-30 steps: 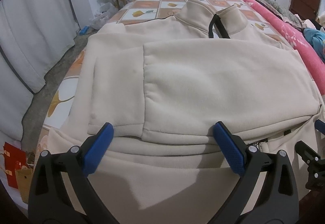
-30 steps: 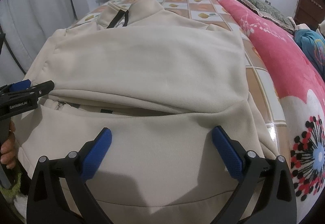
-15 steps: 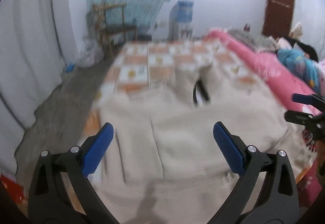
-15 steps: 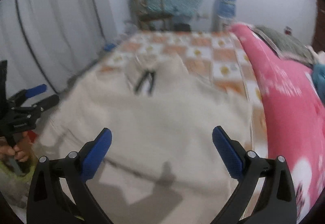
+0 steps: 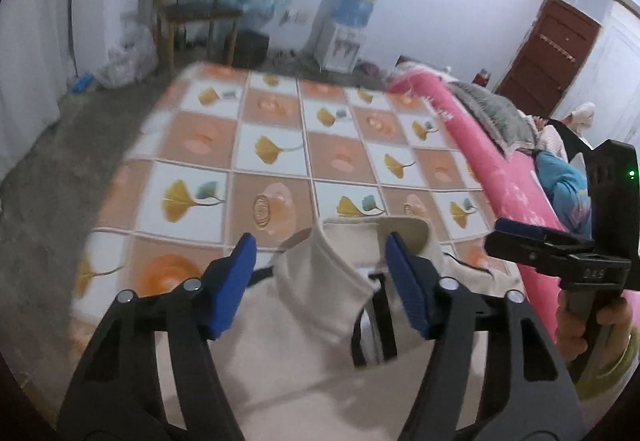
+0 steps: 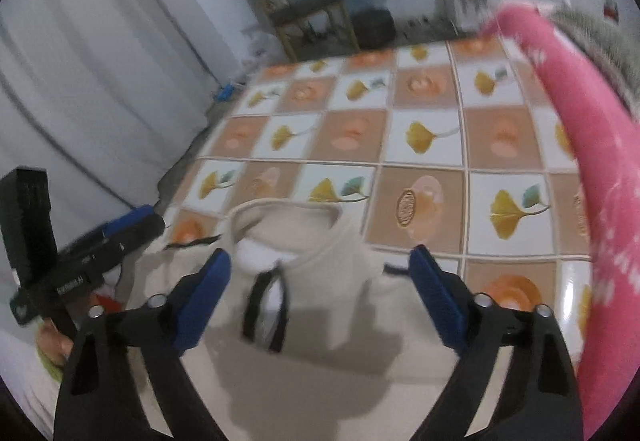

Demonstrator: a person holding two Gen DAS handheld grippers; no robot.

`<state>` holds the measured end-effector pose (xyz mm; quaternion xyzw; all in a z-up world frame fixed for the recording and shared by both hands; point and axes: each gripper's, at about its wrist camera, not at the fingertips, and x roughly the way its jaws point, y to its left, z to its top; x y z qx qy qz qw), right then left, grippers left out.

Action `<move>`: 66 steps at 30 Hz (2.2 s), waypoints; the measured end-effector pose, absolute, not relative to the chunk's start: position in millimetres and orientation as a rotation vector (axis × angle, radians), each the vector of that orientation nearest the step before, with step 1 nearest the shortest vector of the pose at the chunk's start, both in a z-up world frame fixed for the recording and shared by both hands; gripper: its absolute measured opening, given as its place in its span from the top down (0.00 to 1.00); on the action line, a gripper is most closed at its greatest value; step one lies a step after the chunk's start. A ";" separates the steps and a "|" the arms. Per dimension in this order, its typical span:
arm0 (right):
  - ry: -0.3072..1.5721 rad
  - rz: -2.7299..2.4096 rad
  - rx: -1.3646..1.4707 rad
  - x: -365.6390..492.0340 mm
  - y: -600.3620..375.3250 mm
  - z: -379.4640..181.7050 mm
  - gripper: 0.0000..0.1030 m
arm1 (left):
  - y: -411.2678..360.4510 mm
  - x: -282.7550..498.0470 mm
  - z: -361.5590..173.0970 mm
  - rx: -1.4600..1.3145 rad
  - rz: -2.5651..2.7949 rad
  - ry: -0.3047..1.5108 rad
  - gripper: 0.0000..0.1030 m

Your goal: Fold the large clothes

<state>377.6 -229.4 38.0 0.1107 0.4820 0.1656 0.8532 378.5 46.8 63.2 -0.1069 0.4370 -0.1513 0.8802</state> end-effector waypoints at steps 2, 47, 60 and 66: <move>1.055 0.333 0.285 399.3 -235.6 20.3 0.26 | 42.4 394.5 45.0 -0.259 -0.309 0.955 0.40; 0.939 0.490 -0.039 214.5 -248.4 23.5 0.63 | 60.8 221.2 43.9 -0.038 -0.536 0.840 0.79; 1.077 0.442 0.082 303.3 -173.5 -39.1 0.70 | -14.2 302.3 -21.4 0.186 -0.339 0.957 0.79; 1.051 0.428 0.079 291.6 -179.7 -28.7 0.70 | 2.0 293.7 -13.2 0.150 -0.378 0.937 0.79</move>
